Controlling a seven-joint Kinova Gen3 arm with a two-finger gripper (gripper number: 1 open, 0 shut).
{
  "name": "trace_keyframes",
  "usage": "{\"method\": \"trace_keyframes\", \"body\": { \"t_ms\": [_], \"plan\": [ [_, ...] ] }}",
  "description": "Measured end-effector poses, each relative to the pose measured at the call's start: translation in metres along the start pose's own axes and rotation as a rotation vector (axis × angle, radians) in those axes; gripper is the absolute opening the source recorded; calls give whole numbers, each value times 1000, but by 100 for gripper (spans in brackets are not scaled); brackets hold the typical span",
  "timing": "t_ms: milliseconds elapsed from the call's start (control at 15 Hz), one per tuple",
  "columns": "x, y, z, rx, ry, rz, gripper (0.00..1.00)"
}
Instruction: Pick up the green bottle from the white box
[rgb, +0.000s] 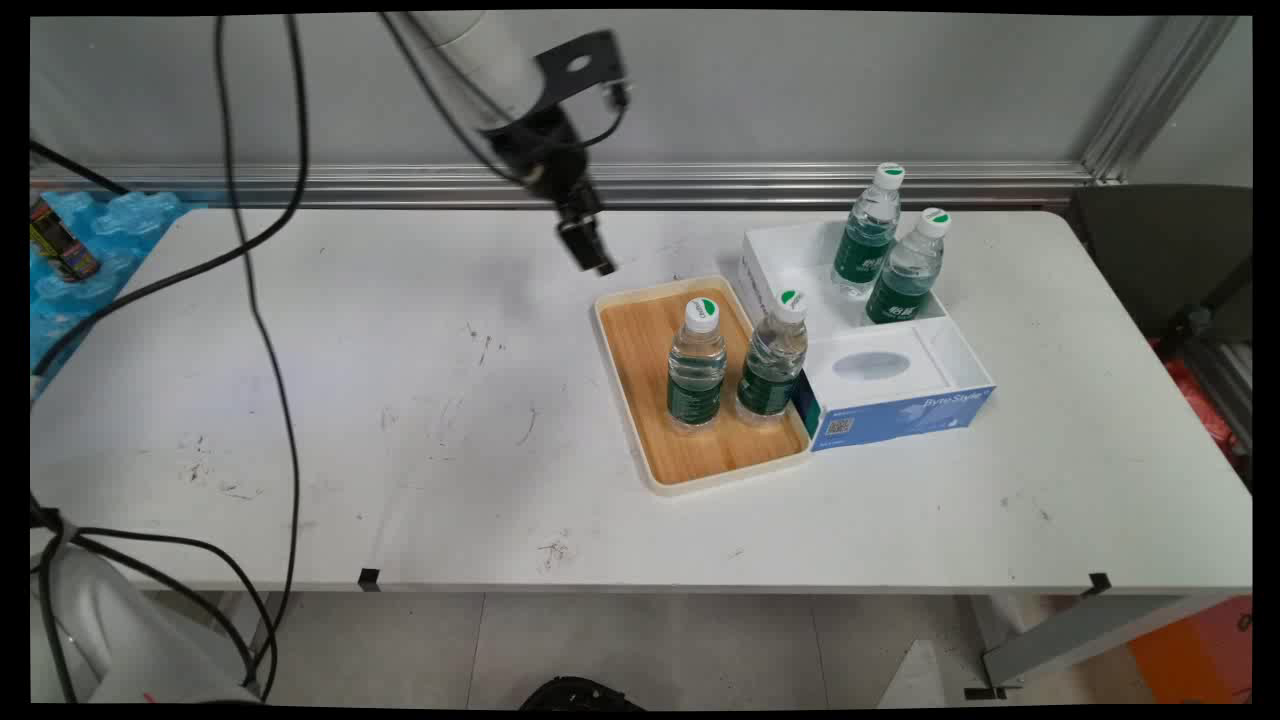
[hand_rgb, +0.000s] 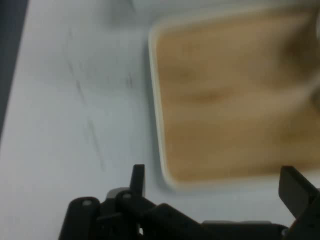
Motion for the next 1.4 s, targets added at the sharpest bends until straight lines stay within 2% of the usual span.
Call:
{"method": "trace_keyframes", "body": {
  "t_ms": [333, 533, 1067, 1400],
  "plan": [
    [60, -11, 13, 23, 157, 1, 100],
    [85, -18, 27, 37, 247, -7, 100],
    [117, -29, 76, 57, 436, -25, 100],
    [126, -29, 111, 56, 513, -26, 100]
  ]
}}
